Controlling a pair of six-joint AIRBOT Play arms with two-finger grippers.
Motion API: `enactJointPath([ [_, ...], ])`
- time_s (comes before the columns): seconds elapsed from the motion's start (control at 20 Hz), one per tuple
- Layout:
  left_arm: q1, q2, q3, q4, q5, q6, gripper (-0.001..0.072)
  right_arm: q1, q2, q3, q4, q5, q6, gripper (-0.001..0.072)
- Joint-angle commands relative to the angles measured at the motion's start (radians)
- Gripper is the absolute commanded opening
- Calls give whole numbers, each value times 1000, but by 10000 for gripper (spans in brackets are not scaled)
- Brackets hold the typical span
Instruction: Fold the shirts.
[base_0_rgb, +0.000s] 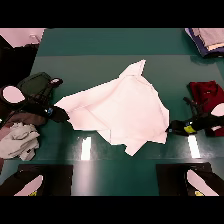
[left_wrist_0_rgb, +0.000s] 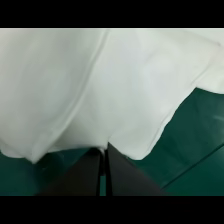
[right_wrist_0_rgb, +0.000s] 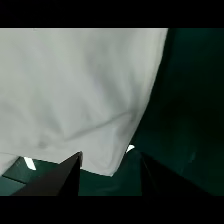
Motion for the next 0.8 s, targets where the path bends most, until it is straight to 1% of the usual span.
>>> enactJointPath([
  [0.0, 0, 1, 1, -33, 20, -2, 25, -5, -1, -109, 90, -84, -18, 403],
  [0.1, 0, 1, 1, -32, 16, -2, 25, 41, 0, -128, 86, -126, -18, 401],
  [0.15, 0, 1, 1, -32, 12, -2, 25, 55, -1, -129, 83, -138, -18, 353],
  [0.25, 0, 1, 1, -32, 8, -17, 25, 72, 9, -128, 80, -166, -19, 151],
  [0.3, 0, 1, 2, -32, 9, -21, 25, 76, 21, -128, 80, -179, -19, 29],
  [0.4, 1, 1, 15, 8, 30, -35, 25, 63, 66, -108, 76, -190, -19, 18],
  [0.45, 3, 1, 41, 57, 43, -67, 25, 40, 95, -77, 77, -179, -18, 17],
  [0.5, 19, -1, 85, 86, 44, -80, 24, 4, 133, -33, 77, -166, -18, 17],
  [0.65, 119, -3, 222, 76, 50, -79, 25, -135, 234, 121, 81, -114, -9, 16],
  [0.75, 145, -3, 269, 32, 48, -75, 25, -201, 271, 213, 81, -63, -10, 16],
])
